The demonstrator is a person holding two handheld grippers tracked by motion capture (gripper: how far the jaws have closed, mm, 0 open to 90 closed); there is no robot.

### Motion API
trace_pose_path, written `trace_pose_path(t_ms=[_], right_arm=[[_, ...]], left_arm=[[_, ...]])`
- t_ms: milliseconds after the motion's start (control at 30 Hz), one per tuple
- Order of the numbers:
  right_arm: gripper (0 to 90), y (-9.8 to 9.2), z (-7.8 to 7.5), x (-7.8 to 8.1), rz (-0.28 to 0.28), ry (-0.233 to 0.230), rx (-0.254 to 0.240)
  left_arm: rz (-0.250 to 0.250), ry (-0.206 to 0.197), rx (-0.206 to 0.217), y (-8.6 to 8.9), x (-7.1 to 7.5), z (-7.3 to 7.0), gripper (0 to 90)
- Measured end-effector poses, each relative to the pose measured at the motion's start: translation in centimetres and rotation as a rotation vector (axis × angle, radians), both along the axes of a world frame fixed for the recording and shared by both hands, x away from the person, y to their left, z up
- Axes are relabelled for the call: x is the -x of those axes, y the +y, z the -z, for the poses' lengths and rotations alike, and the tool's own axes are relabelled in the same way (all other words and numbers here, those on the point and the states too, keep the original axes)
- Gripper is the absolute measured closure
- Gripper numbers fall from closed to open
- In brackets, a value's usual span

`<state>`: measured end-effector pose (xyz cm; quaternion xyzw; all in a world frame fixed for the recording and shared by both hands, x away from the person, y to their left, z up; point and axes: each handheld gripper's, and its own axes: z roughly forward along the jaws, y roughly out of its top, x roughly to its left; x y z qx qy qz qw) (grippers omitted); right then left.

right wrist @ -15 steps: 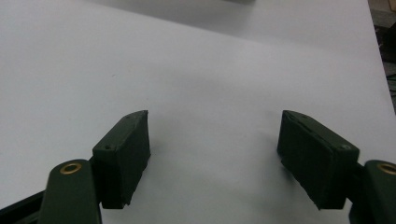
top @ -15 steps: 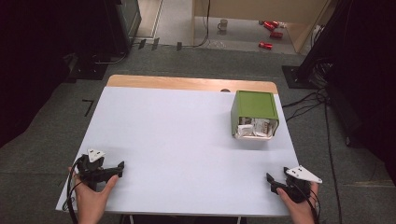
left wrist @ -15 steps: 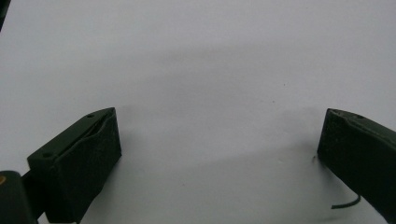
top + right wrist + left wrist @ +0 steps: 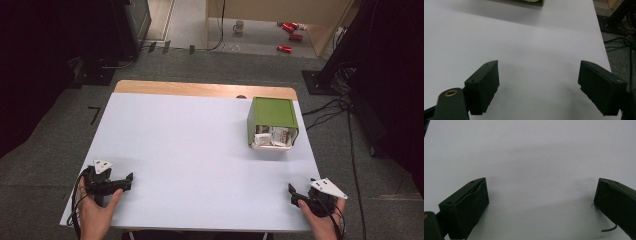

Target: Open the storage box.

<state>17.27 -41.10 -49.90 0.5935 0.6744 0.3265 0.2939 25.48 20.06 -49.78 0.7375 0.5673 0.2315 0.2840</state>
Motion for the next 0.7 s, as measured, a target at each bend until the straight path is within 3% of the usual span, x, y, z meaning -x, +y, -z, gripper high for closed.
trace_pose_path(t_ms=[267,533,700], right_arm=[[13.7,0.6,-2.1,-0.4,0.051,-0.028,-0.035],[14.3,0.7,-3.6,-1.5,0.064,-0.072,-0.078],[22.1,1.1,-4.1,-2.4,0.066,-0.086,-0.112]], left_arm=[[0.0,0.001,0.0,0.0,0.0,0.0,0.0],[0.0,0.001,0.0,0.0,0.0,0.0,0.0],[0.0,0.002,0.0,0.0,0.0,0.0,0.0]])
